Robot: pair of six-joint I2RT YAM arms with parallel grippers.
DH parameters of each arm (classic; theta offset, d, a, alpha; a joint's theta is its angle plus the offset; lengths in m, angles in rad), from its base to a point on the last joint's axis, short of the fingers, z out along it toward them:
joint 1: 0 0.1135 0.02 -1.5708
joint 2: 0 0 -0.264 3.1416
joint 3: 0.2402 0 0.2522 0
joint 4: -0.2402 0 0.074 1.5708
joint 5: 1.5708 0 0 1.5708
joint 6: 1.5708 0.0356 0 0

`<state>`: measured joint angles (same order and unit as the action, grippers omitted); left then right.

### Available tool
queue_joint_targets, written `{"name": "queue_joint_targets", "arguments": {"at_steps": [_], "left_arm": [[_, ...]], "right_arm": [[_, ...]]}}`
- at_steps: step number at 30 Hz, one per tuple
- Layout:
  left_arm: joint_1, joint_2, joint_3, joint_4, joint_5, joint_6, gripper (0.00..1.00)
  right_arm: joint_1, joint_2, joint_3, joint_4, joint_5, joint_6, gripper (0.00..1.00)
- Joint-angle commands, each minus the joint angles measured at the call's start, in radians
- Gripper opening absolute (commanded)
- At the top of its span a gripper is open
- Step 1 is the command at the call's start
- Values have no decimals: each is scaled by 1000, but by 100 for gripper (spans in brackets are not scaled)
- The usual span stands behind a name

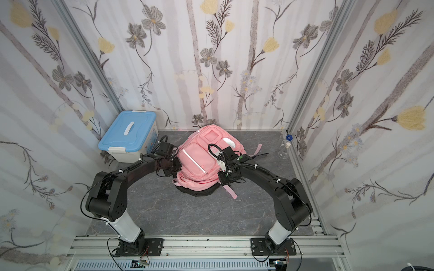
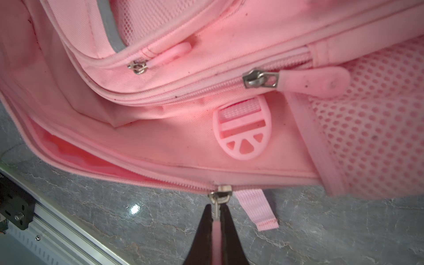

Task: Zip up the backpack
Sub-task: Zip the zipper on the backpack.

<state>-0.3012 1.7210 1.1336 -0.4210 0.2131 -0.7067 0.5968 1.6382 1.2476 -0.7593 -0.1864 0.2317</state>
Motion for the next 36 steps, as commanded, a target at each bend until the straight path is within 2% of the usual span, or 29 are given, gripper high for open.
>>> {"name": "queue_joint_targets", "arguments": {"at_steps": [1, 11, 22, 27, 33, 36], "left_arm": [[-4, -9, -2, 13, -38, -14, 0], [-15, -17, -12, 20, -52, -22, 0], [-16, -29, -25, 31, -57, -25, 0], [-17, -31, -28, 35, -57, -31, 0], [-16, -52, -39, 35, -80, -38, 0], [-17, -77, -67, 47, -97, -50, 0]], "right_arm": [[6, 4, 46, -105, -25, -29, 0], [37, 77, 150, -200, -52, -50, 0], [73, 134, 225, -253, -177, -88, 0], [89, 168, 251, -272, -156, -88, 0], [86, 200, 255, -300, -31, -80, 0], [71, 211, 251, -293, -29, -76, 0]]}}
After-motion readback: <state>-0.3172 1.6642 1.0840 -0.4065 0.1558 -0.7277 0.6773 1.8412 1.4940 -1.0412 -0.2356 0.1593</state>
